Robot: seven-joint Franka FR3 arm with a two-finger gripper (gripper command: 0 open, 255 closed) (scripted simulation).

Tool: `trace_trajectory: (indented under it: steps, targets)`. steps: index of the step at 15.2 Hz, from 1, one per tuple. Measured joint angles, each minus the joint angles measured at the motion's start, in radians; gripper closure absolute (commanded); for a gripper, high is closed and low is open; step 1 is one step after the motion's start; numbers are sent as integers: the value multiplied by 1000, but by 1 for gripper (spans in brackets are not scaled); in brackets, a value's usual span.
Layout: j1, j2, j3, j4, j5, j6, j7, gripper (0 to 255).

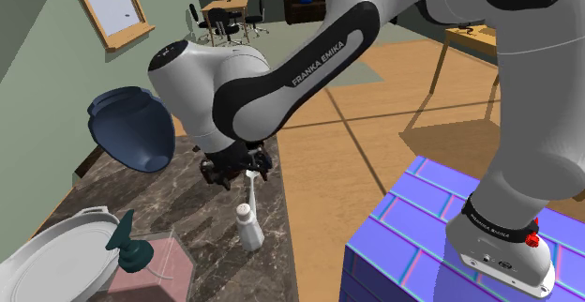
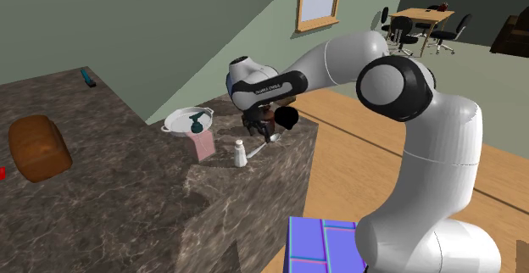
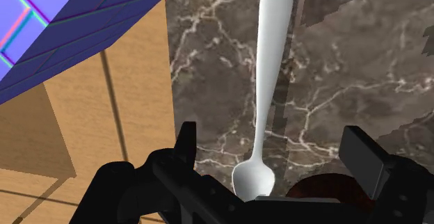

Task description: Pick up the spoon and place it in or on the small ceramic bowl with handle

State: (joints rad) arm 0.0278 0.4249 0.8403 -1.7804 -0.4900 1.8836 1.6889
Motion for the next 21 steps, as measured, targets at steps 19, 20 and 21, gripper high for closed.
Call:
trace_trajectory:
  steps: [19, 20, 21]
  targets:
    - [5, 40, -27, -48, -42, 76, 33, 255]
    - [5, 40, -27, -48, -43, 75, 33, 255]
    - [5, 40, -27, -48, -43, 75, 33, 255]
